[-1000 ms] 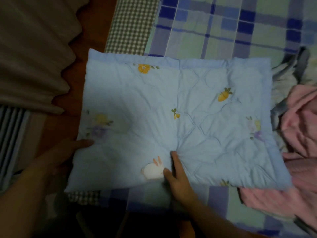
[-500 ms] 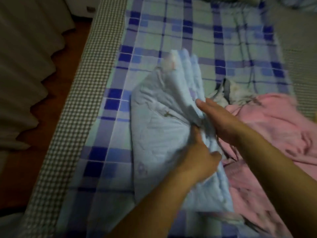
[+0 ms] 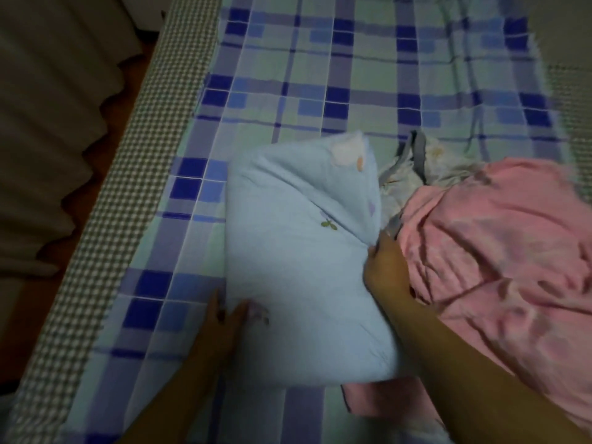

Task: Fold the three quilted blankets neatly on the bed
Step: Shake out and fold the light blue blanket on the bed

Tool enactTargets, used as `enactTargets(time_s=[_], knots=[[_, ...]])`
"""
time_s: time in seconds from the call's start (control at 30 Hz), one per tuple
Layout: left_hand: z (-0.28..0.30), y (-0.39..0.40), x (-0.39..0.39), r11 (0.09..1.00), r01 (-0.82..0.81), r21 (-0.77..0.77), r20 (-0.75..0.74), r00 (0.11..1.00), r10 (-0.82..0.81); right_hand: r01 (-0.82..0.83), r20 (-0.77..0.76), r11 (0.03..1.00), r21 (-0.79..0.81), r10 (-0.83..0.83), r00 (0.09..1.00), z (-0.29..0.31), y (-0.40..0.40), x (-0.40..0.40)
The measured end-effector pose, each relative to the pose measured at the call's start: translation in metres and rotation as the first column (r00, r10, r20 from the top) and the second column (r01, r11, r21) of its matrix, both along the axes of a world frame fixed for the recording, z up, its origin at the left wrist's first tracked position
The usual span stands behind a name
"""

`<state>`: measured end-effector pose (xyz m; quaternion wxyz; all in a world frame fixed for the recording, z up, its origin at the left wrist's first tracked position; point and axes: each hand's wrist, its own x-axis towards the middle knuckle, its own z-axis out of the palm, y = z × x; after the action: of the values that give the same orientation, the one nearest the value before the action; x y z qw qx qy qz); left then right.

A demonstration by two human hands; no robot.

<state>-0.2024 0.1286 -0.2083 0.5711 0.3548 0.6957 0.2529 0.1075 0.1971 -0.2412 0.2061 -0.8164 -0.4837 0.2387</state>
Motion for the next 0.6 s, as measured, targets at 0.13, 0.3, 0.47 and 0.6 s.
enactTargets(time_s=[0.13,0.3,0.47,0.6], knots=[[-0.005,-0.007,0.005,0.939,-0.079,-0.335,0.108,0.987,0.122,0.083,0.066,0.978,-0.19,-0.072,0.995,-0.02,-0.003,0.007],[0.039,0.023,0.001,0.963,0.01,-0.271,0.013,1.0,-0.007,0.095,-0.368,0.95,-0.299,-0.206,0.907,-0.001,0.006,0.004],[0.122,0.076,-0.077,0.991,0.13,0.021,-0.366,0.924,-0.113,0.126,-0.465,0.972,-0.2,-0.208,0.86,0.054,-0.003,-0.077],[0.135,0.076,-0.18,0.992,0.122,0.045,-0.611,0.789,-0.069,0.029,-0.546,0.97,-0.24,-0.16,0.822,0.061,-0.042,-0.169]])
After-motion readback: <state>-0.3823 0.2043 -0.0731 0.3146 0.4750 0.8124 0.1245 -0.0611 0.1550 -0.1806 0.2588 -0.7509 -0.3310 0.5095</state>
